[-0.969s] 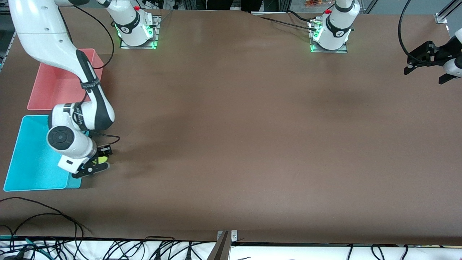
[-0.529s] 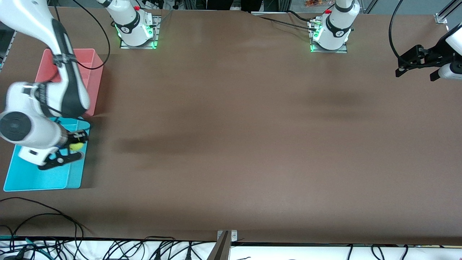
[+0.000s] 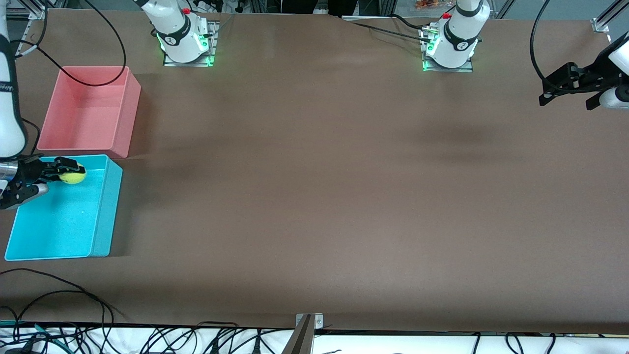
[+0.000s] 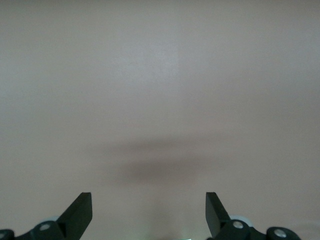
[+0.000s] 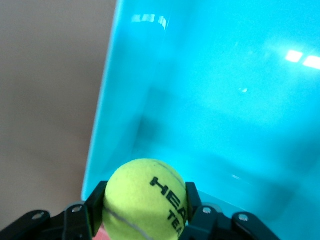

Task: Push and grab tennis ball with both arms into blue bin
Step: 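Lift the ball with the right gripper over the cyan bin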

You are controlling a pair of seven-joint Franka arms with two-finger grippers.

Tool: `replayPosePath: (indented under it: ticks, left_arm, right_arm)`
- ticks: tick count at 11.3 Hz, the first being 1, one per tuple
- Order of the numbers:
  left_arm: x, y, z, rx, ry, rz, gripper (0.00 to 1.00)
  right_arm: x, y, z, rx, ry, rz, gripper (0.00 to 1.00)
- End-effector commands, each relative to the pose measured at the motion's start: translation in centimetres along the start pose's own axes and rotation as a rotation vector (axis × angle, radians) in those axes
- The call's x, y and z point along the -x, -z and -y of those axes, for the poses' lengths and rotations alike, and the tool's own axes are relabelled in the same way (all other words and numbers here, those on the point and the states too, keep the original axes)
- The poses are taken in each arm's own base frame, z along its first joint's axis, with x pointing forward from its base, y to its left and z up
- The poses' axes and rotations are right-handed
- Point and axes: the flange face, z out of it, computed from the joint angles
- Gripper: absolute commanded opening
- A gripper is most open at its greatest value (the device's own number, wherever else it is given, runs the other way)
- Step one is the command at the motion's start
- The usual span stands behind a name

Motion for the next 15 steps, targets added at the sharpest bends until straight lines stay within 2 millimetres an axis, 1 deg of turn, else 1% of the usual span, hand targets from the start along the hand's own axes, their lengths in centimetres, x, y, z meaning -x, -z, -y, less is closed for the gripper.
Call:
replayPosePath:
  ticks: [1, 2, 3, 4, 5, 6, 7, 8, 10, 11, 13, 14, 15]
  left_arm:
    - [0.0, 0.2, -0.1, 0.0, 0.011, 0.004, 1.0]
    - [0.0, 0.2, -0.2, 0.0, 0.01, 0.004, 1.0]
    - [0.0, 0.2, -0.1, 0.0, 0.011, 0.004, 1.0]
    - [0.0, 0.1, -0.1, 0.002, 0.011, 0.006, 1.0]
    - [-0.1, 0.0, -0.1, 0.003, 0.009, 0.007, 1.0]
    - [-0.1, 0.0, -0.1, 0.003, 0.006, 0.007, 1.0]
    - [-0.1, 0.0, 0.0, 0.003, 0.008, 0.007, 1.0]
    - [-0.1, 0.0, 0.2, 0.004, 0.012, 0.007, 1.0]
    - [-0.1, 0.0, 0.3, 0.004, 0.02, 0.007, 1.0]
    - [-0.1, 0.0, 0.0, 0.002, 0.016, 0.007, 1.0]
    - [-0.1, 0.0, 0.0, 0.002, 0.016, 0.007, 1.0]
    - [-0.1, 0.0, 0.0, 0.002, 0.014, 0.007, 1.0]
    - [-0.1, 0.0, 0.3, 0.004, 0.016, 0.007, 1.0]
  right_arm:
    - [0.1, -3.0, -1.1, -0.112, 0.026, -0.052, 0.34]
    - [0.3, -4.0, -1.8, -0.128, 0.022, -0.058, 0.34]
    - [0.2, -4.9, -2.0, -0.137, 0.03, -0.052, 0.35]
    - [0.2, -5.2, -2.0, -0.142, 0.029, -0.049, 0.41]
    - [0.3, -5.4, -2.1, -0.147, 0.027, -0.048, 0.93]
    - [0.6, -5.3, -2.4, -0.154, 0.017, -0.056, 1.0]
    - [0.6, -5.2, -2.3, -0.157, 0.016, -0.054, 1.0]
    - [0.4, -4.7, -2.4, -0.151, 0.016, -0.062, 1.0]
    - [0.2, -2.9, -2.2, -0.145, 0.009, -0.068, 1.0]
    - [-0.1, -0.6, -1.8, -0.123, 0.017, -0.072, 1.0]
    - [0.3, 3.3, -1.0, -0.102, -0.005, -0.032, 1.0]
    - [0.8, 6.0, -0.6, -0.06, -0.034, -0.013, 1.0]
    - [1.2, 8.5, 0.4, -0.026, -0.07, 0.007, 1.0]
